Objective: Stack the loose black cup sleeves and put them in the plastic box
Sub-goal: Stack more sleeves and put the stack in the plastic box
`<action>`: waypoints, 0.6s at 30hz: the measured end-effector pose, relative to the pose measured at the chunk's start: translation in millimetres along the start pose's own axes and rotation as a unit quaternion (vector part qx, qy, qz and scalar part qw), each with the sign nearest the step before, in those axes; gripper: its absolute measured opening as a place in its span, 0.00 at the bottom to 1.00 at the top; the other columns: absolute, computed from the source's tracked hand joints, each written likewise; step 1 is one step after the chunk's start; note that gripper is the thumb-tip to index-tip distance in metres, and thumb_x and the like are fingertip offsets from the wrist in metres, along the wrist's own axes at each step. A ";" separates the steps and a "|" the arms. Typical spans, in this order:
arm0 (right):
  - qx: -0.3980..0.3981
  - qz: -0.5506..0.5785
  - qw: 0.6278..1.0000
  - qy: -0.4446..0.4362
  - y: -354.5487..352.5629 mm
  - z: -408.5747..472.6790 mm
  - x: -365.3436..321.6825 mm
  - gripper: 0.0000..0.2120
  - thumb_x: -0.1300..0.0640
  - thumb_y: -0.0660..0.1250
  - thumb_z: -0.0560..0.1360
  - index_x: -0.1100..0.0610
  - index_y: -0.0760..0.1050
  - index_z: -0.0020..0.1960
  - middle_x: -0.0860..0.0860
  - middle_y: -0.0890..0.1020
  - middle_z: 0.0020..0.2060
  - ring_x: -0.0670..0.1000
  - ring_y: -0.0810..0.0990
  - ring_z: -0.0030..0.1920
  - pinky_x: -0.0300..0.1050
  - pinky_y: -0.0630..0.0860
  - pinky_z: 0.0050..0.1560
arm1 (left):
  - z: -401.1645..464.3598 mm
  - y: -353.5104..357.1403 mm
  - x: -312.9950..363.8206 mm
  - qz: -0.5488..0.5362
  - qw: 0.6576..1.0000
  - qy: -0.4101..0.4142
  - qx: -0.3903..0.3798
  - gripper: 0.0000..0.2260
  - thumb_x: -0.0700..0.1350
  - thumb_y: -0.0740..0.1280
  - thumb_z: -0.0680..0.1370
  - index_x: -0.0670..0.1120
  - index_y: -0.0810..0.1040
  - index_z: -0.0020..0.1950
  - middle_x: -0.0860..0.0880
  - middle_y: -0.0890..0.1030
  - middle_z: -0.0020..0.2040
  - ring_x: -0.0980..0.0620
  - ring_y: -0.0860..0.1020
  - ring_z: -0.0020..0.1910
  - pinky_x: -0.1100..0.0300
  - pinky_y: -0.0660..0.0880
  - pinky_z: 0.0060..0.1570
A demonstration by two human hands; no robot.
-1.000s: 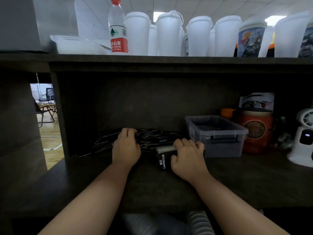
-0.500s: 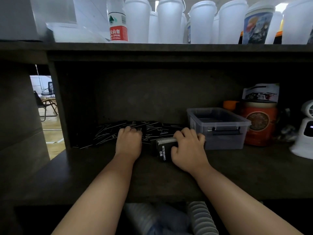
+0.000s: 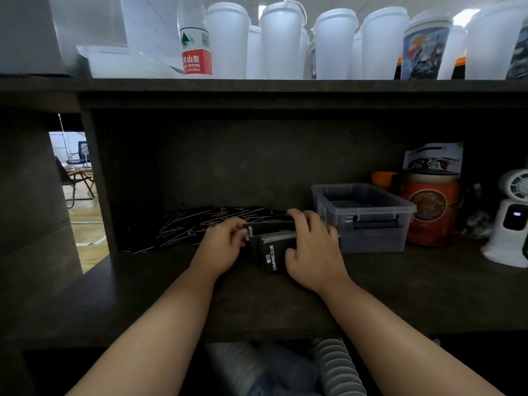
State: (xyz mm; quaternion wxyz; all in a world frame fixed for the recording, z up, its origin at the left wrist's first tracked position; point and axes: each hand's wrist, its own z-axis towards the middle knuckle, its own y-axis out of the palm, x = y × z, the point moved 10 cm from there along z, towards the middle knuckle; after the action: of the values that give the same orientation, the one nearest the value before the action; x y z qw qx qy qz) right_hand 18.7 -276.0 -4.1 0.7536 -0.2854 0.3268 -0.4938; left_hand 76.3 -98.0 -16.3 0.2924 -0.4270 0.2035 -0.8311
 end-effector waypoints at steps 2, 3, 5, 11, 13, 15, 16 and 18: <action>-0.010 -0.020 1.000 -0.004 3.2 1.4 0.7 0.31 0.52 0.61 0.73 0.48 0.59 0.74 0.52 0.69 0.67 0.53 0.67 0.67 0.52 0.60 0.69 | -2.5 10.0 10.1 0.006 0.998 0.041 -0.046 0.10 0.40 0.62 0.80 0.54 0.78 0.54 0.56 0.82 0.43 0.64 0.80 0.40 0.63 0.76 0.48; -0.014 -0.036 0.999 -0.009 4.4 2.1 0.6 0.28 0.51 0.61 0.73 0.49 0.62 0.73 0.51 0.72 0.66 0.53 0.68 0.66 0.52 0.59 0.69 | -4.1 14.2 13.7 0.009 0.996 0.053 -0.066 0.12 0.39 0.62 0.81 0.55 0.79 0.54 0.57 0.82 0.42 0.64 0.80 0.40 0.65 0.75 0.46; -0.012 -0.056 0.998 -0.017 4.6 2.4 -0.4 0.23 0.50 0.59 0.73 0.50 0.69 0.68 0.50 0.75 0.62 0.51 0.68 0.64 0.51 0.60 0.67 | -5.7 17.9 14.6 0.028 0.995 0.052 -0.084 0.14 0.38 0.60 0.81 0.55 0.79 0.53 0.56 0.81 0.39 0.63 0.80 0.39 0.66 0.74 0.43; 0.010 -0.049 0.998 -0.030 1.8 0.6 -1.7 0.13 0.53 0.61 0.71 0.53 0.73 0.55 0.49 0.79 0.49 0.52 0.74 0.56 0.49 0.63 0.66 | 1.3 -15.5 -11.5 0.184 0.980 -0.056 0.057 0.16 0.38 0.61 0.79 0.49 0.72 0.65 0.51 0.80 0.53 0.51 0.78 0.52 0.55 0.76 0.51; 0.015 -0.046 0.998 -0.030 1.2 0.5 -1.6 0.11 0.53 0.61 0.71 0.53 0.72 0.52 0.49 0.78 0.44 0.51 0.75 0.49 0.49 0.65 0.64 | 1.9 -16.9 -23.9 0.232 0.965 -0.106 0.057 0.21 0.41 0.63 0.78 0.47 0.66 0.71 0.45 0.76 0.63 0.47 0.75 0.61 0.54 0.73 0.57; 0.021 -0.044 0.998 -0.027 -0.1 0.7 -1.3 0.11 0.53 0.61 0.71 0.52 0.71 0.53 0.48 0.77 0.44 0.50 0.74 0.48 0.48 0.64 0.61 | 5.3 -6.3 -35.3 0.276 0.952 -0.131 0.014 0.28 0.46 0.63 0.79 0.45 0.57 0.77 0.44 0.64 0.74 0.45 0.65 0.71 0.51 0.66 0.66; 0.021 -0.044 0.998 -0.027 0.4 0.7 -1.1 0.11 0.53 0.61 0.71 0.52 0.70 0.53 0.48 0.77 0.44 0.50 0.74 0.48 0.48 0.64 0.60 | 6.8 1.5 -40.3 0.287 0.948 -0.137 -0.023 0.31 0.49 0.61 0.80 0.46 0.51 0.79 0.45 0.57 0.78 0.45 0.59 0.75 0.50 0.61 0.71; 0.018 -0.045 0.998 -0.027 1.1 0.8 -1.5 0.12 0.53 0.61 0.72 0.51 0.70 0.54 0.48 0.77 0.45 0.50 0.73 0.50 0.49 0.63 0.61 | 8.8 14.5 -49.9 0.292 0.940 -0.151 -0.088 0.31 0.52 0.57 0.82 0.49 0.44 0.80 0.47 0.51 0.80 0.46 0.51 0.78 0.49 0.53 0.74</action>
State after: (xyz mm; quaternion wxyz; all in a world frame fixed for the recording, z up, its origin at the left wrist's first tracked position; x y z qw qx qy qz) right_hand 19.5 -274.2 -4.1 0.7444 -0.2994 0.2843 -0.5248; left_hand 111.4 -76.6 -49.5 0.5108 -0.4931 0.3452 -0.6139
